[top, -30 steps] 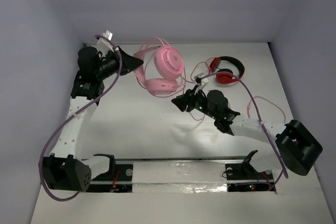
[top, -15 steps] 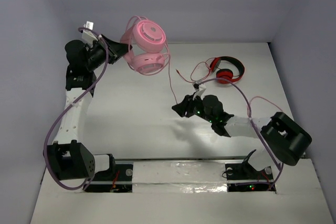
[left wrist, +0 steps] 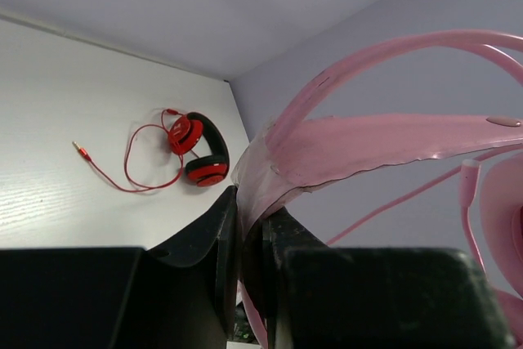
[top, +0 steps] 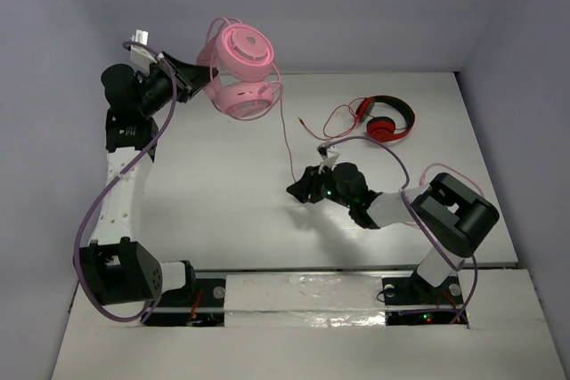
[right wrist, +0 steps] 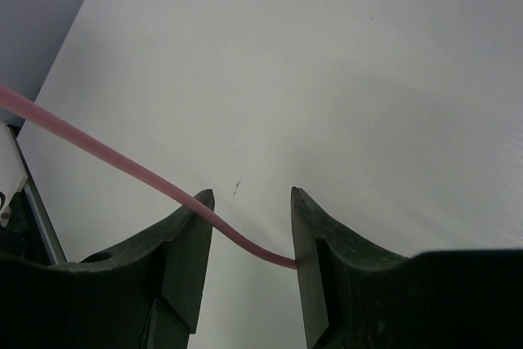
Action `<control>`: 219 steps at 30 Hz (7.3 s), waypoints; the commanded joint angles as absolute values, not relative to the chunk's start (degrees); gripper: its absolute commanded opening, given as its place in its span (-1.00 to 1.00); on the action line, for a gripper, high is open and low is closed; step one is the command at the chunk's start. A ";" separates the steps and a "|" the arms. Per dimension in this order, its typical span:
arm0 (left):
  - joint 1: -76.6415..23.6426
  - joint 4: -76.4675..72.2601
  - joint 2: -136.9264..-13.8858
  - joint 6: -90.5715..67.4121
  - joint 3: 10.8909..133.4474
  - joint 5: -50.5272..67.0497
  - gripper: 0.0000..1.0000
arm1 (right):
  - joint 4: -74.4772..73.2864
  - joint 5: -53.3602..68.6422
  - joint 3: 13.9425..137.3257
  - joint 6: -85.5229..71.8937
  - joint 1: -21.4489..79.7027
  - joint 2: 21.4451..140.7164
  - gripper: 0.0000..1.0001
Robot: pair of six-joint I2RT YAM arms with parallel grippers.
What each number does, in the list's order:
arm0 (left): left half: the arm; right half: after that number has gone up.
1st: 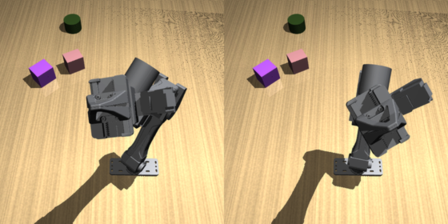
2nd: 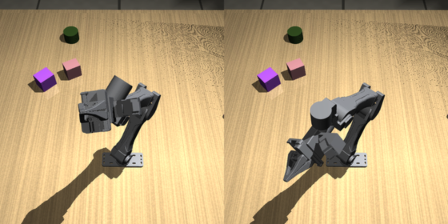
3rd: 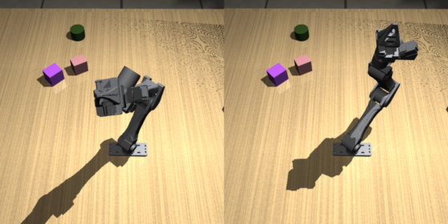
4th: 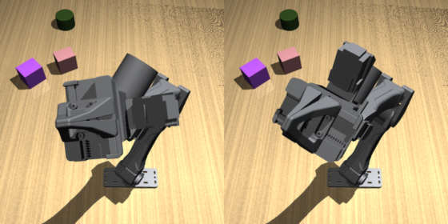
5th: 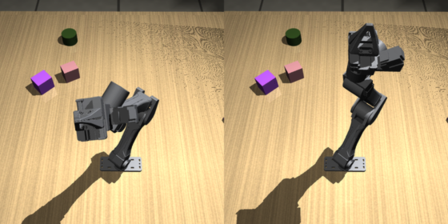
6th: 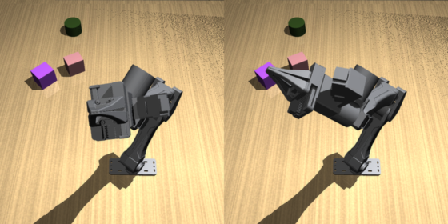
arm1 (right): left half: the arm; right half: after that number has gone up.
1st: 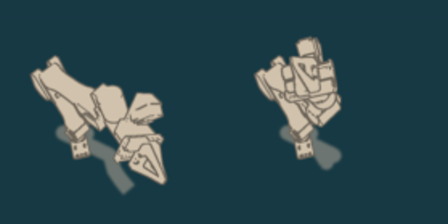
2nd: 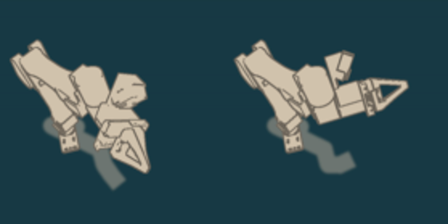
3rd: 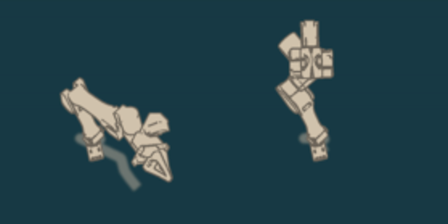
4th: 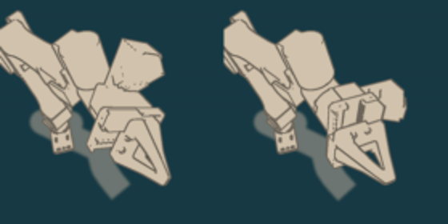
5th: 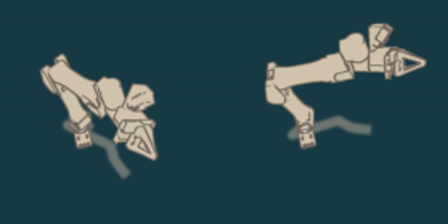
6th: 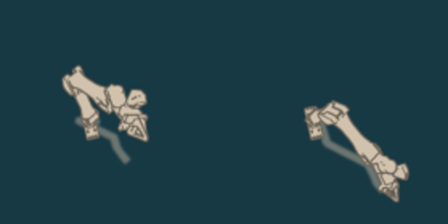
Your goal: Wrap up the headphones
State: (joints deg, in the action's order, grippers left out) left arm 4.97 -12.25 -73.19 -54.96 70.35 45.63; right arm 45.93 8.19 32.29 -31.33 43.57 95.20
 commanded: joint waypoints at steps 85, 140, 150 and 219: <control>-38.94 15.91 -72.34 -16.88 58.88 -0.27 -1.00 | -36.83 -21.96 79.90 -8.79 52.12 74.37 -1.00; -3.26 -4.83 -64.77 -40.60 76.81 53.71 -1.00 | 30.67 10.28 32.61 -26.10 45.09 68.82 -0.33; 1.49 -11.86 -68.02 -50.00 79.63 47.99 -1.00 | 29.79 11.51 29.97 -29.70 45.09 72.07 -0.23; -29.71 12.12 -67.06 -21.99 55.46 -7.74 -1.00 | -35.51 -13.18 82.36 -13.63 64.69 76.21 -1.00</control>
State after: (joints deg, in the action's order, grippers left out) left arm -29.61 11.79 -68.51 -24.58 50.17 -8.36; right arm -34.30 -12.71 83.64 -15.92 66.22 79.40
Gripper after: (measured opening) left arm 0.084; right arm 0.010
